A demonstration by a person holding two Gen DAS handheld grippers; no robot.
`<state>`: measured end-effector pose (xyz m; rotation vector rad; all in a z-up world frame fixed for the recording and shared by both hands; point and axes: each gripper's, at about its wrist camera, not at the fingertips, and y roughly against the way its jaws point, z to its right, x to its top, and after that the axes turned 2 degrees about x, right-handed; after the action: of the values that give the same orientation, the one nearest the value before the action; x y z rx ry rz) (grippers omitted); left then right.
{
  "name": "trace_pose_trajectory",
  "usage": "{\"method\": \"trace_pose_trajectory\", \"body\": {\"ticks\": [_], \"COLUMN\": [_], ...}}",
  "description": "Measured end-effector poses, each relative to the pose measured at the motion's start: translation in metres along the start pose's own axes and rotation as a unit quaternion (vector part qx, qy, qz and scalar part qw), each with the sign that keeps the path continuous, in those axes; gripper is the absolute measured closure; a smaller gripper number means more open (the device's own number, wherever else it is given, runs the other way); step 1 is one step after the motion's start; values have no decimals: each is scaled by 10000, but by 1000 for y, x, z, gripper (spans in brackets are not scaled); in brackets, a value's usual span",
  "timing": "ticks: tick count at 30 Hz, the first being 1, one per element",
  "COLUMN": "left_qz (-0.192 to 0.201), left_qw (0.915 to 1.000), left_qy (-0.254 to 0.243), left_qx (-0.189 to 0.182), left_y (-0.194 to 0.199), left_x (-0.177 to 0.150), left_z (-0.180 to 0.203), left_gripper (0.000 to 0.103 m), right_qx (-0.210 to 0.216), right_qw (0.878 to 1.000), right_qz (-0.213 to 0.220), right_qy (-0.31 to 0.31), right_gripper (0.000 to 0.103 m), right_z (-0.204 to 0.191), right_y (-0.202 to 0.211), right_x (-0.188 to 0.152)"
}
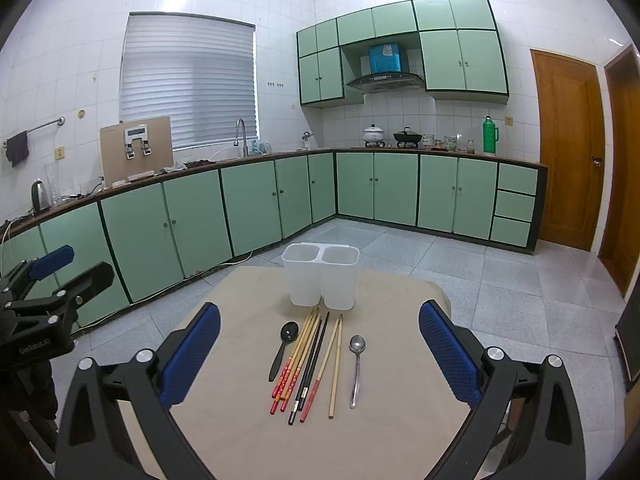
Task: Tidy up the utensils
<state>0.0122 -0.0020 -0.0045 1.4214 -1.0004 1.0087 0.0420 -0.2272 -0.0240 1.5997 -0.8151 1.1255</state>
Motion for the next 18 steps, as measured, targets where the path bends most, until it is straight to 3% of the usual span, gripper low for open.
{"method": "trace_pose_trajectory", "body": {"ticks": [18], "left_qz": [-33], "left_qw": [10000], "left_qy": [-15], "left_qx": [43], "left_y": [-1], "left_x": [0], "left_z": [-4], "left_gripper": [5], "right_qx": [6], "right_qw": [10000], "right_qz": [-16], "right_qy": [-5], "right_gripper": [6], "right_z": [0], "right_y": [0], "right_x": [0]}}
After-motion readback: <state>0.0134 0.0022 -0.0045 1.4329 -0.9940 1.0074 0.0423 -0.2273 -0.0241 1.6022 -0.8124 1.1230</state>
